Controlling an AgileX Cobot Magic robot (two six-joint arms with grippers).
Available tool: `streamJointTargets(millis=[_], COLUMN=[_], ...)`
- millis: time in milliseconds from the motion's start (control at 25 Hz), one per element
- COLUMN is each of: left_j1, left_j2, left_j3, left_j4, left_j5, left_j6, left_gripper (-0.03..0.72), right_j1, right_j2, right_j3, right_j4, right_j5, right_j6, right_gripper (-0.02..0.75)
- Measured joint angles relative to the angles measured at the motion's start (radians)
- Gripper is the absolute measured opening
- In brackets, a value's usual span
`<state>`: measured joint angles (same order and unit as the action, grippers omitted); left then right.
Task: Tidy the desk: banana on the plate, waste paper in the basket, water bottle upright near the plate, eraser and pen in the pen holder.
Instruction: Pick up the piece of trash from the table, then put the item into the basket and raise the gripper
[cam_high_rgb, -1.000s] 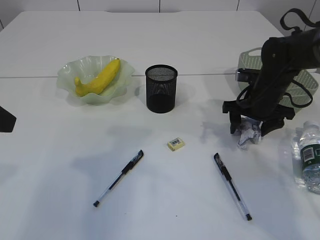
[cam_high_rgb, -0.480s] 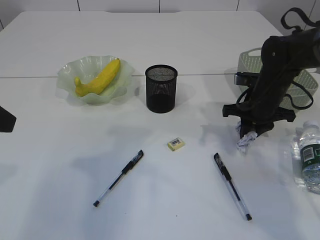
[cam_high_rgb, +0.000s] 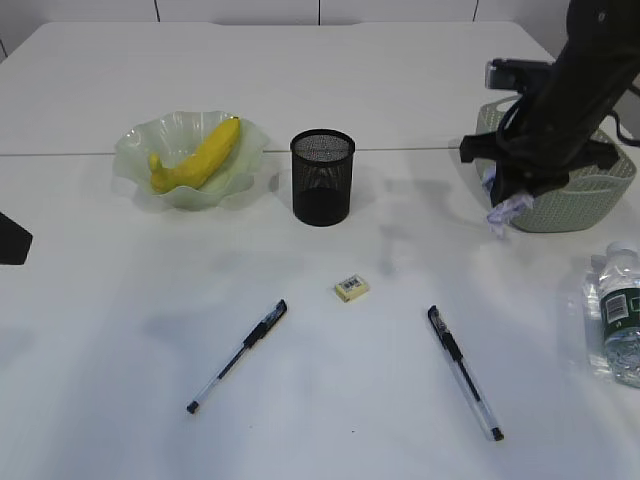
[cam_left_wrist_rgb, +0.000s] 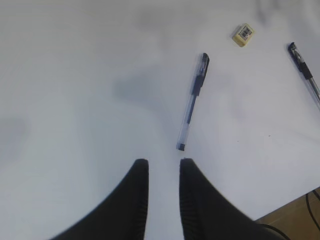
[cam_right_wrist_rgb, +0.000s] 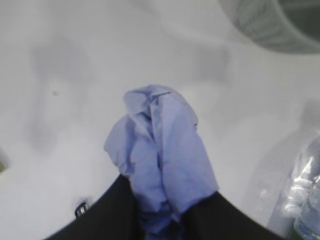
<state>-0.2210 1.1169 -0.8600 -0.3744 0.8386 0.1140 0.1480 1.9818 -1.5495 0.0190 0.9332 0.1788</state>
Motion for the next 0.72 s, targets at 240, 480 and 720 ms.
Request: streamJointTargets(millis=[240, 480, 720], left_j1=[0.000, 0.000, 0.000], left_j2=[0.000, 0.000, 0.000], left_j3=[0.000, 0.000, 0.000], left_j4=[0.000, 0.000, 0.000], left_j5=[0.000, 0.000, 0.000], left_j6=[0.000, 0.000, 0.000], left_gripper=[0.151, 0.151, 0.151], right_j1=[0.000, 0.000, -0.025], right_j2=[-0.063, -0.064, -0.049], right_j3=[-0.134, -0.254, -0.259], right_j4=[-0.026, -0.178, -0.381], right_j5=[0.005, -0.022, -0.091], right_j6=[-0.008, 0.091, 0.279], right_gripper=[0.134, 0.134, 0.134])
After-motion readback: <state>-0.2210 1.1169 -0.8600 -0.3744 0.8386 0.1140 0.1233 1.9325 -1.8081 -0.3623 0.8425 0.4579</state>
